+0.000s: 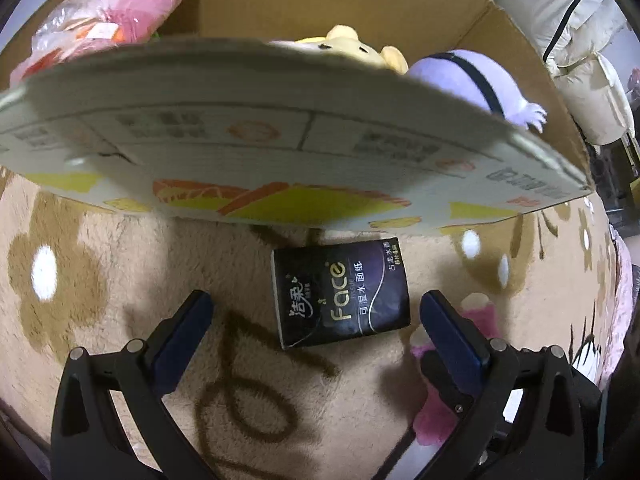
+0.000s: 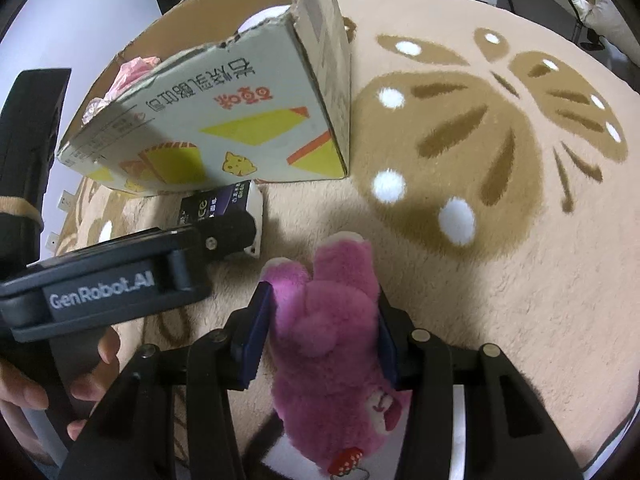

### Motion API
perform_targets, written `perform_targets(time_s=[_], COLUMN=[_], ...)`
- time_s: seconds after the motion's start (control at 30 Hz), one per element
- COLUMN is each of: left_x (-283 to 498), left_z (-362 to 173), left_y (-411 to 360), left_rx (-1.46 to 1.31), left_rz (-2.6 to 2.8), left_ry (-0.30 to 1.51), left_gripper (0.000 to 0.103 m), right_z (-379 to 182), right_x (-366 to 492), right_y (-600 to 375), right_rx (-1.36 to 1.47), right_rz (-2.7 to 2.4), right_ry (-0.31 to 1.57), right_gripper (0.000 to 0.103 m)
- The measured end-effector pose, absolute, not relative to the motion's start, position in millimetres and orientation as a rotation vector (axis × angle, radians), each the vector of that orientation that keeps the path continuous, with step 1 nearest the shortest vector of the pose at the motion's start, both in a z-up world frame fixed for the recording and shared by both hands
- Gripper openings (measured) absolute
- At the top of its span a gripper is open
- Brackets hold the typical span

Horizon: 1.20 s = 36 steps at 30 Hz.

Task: Organize soft objects
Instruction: 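Grasp the black Face tissue pack with the left tool while the right tool grasps the pink bear plush, then carry both held items over the box and open both tools to drop them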

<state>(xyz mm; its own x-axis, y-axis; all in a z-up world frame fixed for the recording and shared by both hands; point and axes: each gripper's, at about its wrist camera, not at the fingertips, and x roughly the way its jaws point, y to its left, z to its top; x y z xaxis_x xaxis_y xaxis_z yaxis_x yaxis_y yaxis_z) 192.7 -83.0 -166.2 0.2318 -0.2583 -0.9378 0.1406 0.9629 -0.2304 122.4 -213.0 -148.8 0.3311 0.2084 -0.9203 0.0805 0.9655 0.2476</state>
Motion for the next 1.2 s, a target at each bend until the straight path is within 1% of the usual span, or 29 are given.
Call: perform_targets(time_s=[0.03, 0.1, 0.17, 0.2, 0.27, 0.43, 0.73, 0.97, 1.2], left_x=[194, 194, 193, 193, 193, 188, 176, 160, 146], left_z=[-169, -170, -168, -168, -169, -168, -158, -132, -98], left_y=[-87, -91, -96, -98, -99, -95, -82, -59, -38], left_rx=[-0.106, -0.086, -0.052, -0.041, -0.024, -0.014, -0.024, -0.007, -0.016], left_rz=[-0.269, -0.262, -0.263, -0.256, -0.235, -0.213, -0.132, -0.032, 0.025], left_ry=[1.310, 1.304, 1.297, 1.298, 1.304, 1.309, 1.289, 1.181, 1.068], left_gripper=[0.101, 0.093, 0.082, 0.079, 0.064, 0.064, 0.064, 0.064, 0.064], right_z=[-149, -148, -155, -155, -155, -157, -132, -108, -81], right_x=[122, 125, 134, 134, 133, 126, 108, 99, 92], right_y=[-212, -209, -206, -205, -204, -207, -225, -229, -203], right_rx=[0.264, 0.258, 0.257, 0.258, 0.263, 0.291, 0.325, 0.332, 0.267], right_rz=[0.086, 0.087, 0.087, 0.087, 0.086, 0.086, 0.085, 0.098, 0.132], right_ry=[1.237, 1.237, 1.236, 1.236, 1.234, 1.215, 1.125, 1.025, 0.907], right_gripper=[0.050, 0.050, 0.050, 0.050, 0.050, 0.050, 0.050, 0.046, 0.044])
